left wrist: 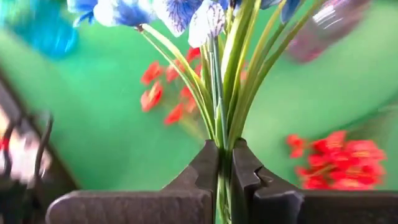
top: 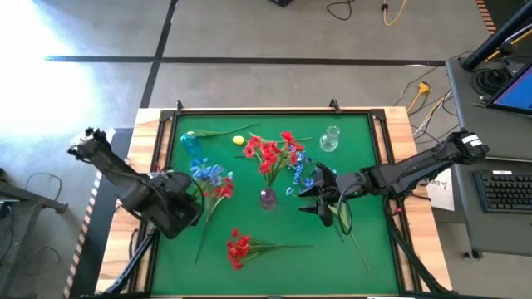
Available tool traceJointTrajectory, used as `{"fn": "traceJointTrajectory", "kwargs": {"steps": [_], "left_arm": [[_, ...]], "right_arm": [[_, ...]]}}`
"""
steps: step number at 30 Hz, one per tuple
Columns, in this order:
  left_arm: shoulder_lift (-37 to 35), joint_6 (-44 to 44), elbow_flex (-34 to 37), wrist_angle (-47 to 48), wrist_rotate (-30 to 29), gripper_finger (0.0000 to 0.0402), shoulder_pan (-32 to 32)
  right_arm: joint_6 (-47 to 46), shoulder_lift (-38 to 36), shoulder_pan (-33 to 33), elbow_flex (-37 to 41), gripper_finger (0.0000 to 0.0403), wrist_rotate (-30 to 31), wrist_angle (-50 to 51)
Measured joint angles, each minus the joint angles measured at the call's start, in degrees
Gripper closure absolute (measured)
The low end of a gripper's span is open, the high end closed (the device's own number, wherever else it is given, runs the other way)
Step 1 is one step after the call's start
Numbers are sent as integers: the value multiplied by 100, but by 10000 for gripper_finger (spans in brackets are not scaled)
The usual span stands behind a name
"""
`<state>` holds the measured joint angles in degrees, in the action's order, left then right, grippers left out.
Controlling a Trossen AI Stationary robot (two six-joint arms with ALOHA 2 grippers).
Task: Sort flowers into vase by color
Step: Put the bottom left blue flowers into the transparent vase
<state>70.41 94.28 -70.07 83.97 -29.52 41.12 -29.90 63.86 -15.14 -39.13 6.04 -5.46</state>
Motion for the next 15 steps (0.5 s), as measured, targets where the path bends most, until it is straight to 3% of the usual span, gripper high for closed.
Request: {"fn": "traceJointTrajectory", "kwargs": {"steps": [6,15], "left_arm": [[-105,-948,-1062,181,-997,401,1],[-81,-2039,-2219,621,-1380,401,3]], "right_arm": [[10,0,0,0,154,-1,4],[15,-9,0,0,156,-4,3]]}}
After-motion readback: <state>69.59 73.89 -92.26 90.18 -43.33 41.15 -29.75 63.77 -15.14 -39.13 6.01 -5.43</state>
